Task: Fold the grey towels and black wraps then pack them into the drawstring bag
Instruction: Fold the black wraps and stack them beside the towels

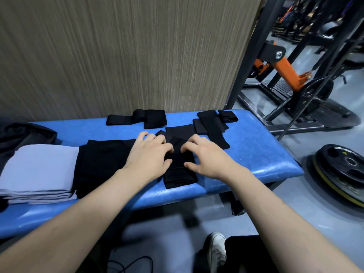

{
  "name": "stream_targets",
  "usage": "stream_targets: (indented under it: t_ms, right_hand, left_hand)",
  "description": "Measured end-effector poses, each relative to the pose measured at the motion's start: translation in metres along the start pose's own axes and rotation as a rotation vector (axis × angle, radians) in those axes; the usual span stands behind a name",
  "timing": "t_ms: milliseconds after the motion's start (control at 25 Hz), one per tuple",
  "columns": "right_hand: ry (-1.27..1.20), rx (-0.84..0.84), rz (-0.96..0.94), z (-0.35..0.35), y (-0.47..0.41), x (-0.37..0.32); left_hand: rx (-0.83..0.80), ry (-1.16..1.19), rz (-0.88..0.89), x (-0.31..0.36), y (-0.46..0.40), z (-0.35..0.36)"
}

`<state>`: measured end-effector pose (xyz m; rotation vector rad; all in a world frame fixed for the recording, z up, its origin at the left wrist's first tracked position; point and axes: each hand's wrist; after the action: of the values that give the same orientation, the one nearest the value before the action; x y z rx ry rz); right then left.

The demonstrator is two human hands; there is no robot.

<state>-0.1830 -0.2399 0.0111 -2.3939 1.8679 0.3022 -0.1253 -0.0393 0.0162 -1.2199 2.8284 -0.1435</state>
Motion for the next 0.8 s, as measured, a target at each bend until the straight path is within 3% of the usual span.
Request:
stream_targets:
  t_ms: [160, 440, 560, 680, 800]
  right_hand:
    - [-0.053, -0.063, 0.019, 0.005, -0.003, 0.0]
    - [-0.258, -0.139, 0.017, -0.002, 0.0, 0.005]
    - [-0.289, -0.094, 0.05, -0.009, -0.001, 0.011]
    - [-0.179, 0.004, 0.148, -0.016, -0.006, 0.026]
    - [-0.12, 0.052, 0.191, -0.015, -0.016, 0.035]
  left_hand:
    - [-0.138, 0.013, -0.016, -0.001, -0.002, -0.003]
    - [-0.242, 0.08, 0.009, -0.009, -0.009, -0.006]
    - [-0.192, 0.077, -0.013, -0.015, -0.021, -0.01]
    - [-0.079, 0.051, -0.033, -0.016, -0.042, -0.013]
    - [-0.066, -0.044, -0.031, -0.014, -0.076, -0.01]
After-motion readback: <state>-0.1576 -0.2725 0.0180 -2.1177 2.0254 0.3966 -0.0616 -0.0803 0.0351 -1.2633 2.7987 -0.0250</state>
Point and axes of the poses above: each hand's wrist, its own y-axis away from the middle knuckle, its own z-axis out of the palm, x = y × z, and after that the axes turned 10 degrees about -x, right-handed
